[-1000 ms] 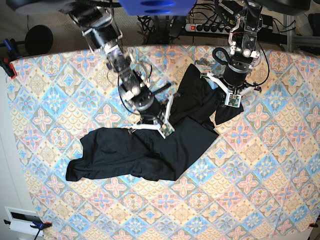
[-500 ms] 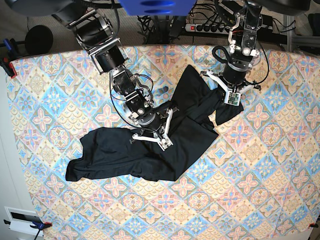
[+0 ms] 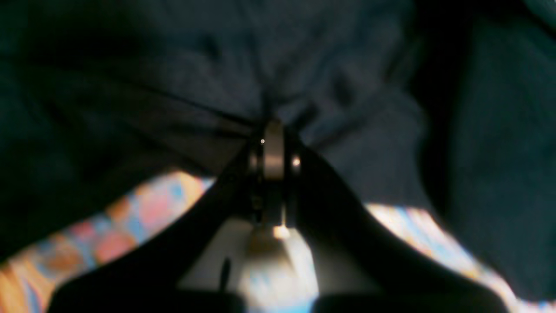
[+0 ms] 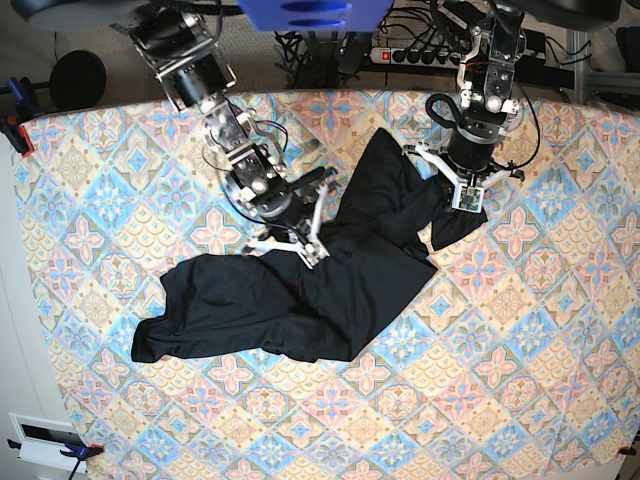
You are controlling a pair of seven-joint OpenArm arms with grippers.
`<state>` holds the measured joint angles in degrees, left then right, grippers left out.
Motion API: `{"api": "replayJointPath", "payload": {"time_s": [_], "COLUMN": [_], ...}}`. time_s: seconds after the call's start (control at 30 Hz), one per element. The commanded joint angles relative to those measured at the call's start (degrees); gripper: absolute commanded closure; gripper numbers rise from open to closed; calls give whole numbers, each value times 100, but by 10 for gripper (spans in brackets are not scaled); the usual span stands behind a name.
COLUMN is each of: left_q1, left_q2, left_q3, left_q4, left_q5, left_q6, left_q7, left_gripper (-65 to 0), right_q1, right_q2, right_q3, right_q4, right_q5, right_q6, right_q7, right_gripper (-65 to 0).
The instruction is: Layout the t-shirt on the table in an organized manner, then fold the t-shirt properly
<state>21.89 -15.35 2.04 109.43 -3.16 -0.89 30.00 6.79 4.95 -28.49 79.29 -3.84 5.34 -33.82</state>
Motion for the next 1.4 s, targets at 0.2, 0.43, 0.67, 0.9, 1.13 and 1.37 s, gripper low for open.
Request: {"api": "replayJointPath", "payload": {"time_s": [0.2, 0.43, 0.67, 0.9, 1.13, 1.37], "left_q1": [-31, -13, -31, -541, -1552, -1604], "left_q2": [-34, -34, -34, -51, 379, 529], "left_q3": [-15, -15, -24, 11, 20, 266], "left_q4": [112, 332, 640, 587, 350, -222], "left_q5": [13, 4, -401, -1781, -2282, -2273], "left_q6": [14, 14, 14, 14, 23, 14], "left_q7": [-121, -138, -138, -50, 1699, 2200], "left_gripper": [0, 0, 0, -9, -247, -398], "right_q1": [-789, -1703, -2046, -1650, -991, -692], "right_q2": [485, 599, 714, 679, 670, 670], "right_q3": [-12, -39, 23, 577, 700, 717], "right_q4": [1183, 2194, 3460, 3434, 3267, 3056], "right_q5": [-43, -52, -52, -52, -52, -52], "right_q6": [-20, -20, -20, -29, -29, -29], "right_q7": [-930, -1202, -1747, -1712, -1703, -1695], "right_gripper": [0, 0, 0, -39, -172, -213]}}
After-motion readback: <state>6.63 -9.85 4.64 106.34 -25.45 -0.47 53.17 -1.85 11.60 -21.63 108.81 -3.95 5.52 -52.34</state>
